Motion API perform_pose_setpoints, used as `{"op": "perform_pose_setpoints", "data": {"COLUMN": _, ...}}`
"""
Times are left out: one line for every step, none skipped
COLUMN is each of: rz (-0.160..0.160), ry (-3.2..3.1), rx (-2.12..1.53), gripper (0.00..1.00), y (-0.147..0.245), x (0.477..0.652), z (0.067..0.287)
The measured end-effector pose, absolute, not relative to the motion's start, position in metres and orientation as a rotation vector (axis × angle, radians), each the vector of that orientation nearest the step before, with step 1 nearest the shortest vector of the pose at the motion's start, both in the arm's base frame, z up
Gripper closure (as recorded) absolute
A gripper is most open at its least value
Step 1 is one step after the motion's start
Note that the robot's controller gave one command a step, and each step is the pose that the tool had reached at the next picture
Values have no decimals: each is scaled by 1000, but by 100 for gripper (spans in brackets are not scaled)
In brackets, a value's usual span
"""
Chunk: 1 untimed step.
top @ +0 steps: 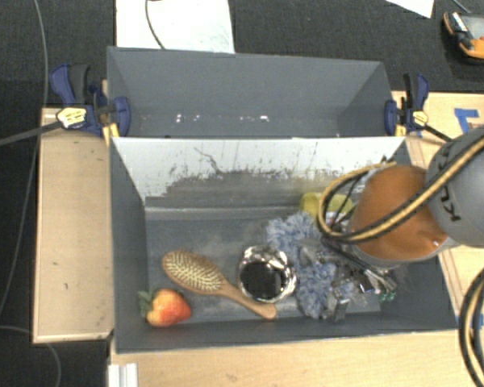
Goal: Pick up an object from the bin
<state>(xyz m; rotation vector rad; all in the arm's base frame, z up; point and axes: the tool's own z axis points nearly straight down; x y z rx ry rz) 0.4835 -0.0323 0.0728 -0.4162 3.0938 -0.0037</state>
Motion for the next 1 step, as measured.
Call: {"op": "perform_pose_setpoints", "data": {"rz": -1, "ry": 3097, "rx": -396, "gripper": 100, "y": -32, "x": 483, "z": 73}}
